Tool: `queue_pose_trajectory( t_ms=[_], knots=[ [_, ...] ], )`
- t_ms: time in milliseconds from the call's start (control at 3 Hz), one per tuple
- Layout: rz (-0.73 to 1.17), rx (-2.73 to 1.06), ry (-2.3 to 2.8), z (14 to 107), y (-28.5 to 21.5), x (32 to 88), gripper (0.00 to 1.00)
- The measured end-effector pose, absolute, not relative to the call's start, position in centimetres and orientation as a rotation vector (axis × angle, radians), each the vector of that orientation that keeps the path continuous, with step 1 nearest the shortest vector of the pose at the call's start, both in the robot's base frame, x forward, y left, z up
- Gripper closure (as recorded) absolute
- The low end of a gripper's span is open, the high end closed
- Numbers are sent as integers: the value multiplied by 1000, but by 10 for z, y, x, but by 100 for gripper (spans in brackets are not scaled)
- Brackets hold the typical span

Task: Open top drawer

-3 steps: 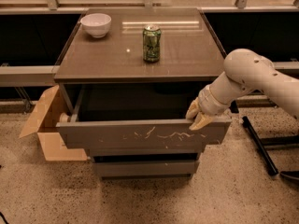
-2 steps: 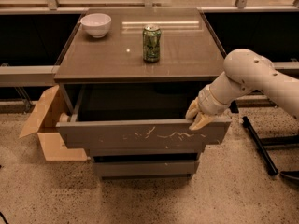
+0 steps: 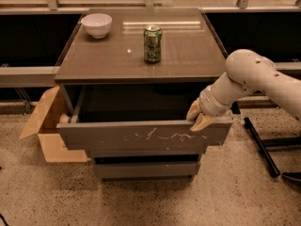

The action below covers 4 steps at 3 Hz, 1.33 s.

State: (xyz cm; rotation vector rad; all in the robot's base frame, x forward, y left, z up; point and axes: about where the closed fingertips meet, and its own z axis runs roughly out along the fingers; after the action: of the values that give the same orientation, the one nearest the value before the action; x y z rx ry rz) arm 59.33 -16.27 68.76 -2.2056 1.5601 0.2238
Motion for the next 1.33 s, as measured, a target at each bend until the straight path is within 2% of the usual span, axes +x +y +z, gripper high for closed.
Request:
queue_pose_trajectory(
  t_ms=[333, 667, 1000, 1333],
  knots=[
    [224, -2206, 1560, 688, -163, 593, 15],
    [224, -2206, 1560, 688, -163, 593, 0],
    [250, -2207, 1608, 680, -157, 585, 0],
    [350, -2202, 1689, 669, -148, 554, 0]
  ],
)
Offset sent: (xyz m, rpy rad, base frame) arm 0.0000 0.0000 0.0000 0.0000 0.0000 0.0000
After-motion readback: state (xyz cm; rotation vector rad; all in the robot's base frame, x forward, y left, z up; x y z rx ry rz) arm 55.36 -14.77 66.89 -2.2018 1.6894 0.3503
